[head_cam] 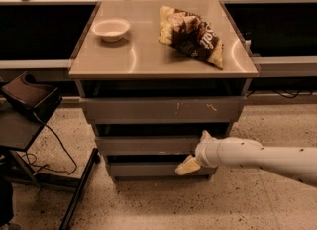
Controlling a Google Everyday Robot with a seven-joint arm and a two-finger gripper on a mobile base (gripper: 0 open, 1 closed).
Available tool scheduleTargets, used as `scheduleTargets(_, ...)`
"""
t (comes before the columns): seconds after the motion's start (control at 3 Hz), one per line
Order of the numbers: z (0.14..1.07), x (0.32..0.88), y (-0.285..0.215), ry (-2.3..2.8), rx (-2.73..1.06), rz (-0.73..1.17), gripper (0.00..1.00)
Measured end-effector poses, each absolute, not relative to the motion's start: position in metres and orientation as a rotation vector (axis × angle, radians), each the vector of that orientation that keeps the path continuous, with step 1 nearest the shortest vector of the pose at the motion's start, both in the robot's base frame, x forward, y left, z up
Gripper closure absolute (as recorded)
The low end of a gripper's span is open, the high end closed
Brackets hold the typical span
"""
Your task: Open middle drawer
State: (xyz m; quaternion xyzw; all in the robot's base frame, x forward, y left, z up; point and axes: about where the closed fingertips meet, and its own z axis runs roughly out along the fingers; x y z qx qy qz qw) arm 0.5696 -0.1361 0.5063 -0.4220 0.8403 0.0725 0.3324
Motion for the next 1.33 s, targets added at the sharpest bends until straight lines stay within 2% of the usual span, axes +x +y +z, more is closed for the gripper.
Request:
scheduleTargets(0.67, 0.491, 0.591, -0.143, 2.205, -1.087, 0.14, 0.0)
scheduleTargets(1.33, 0.467, 0.66, -0.175, 2.254, -1.105, 0.071, 0.0)
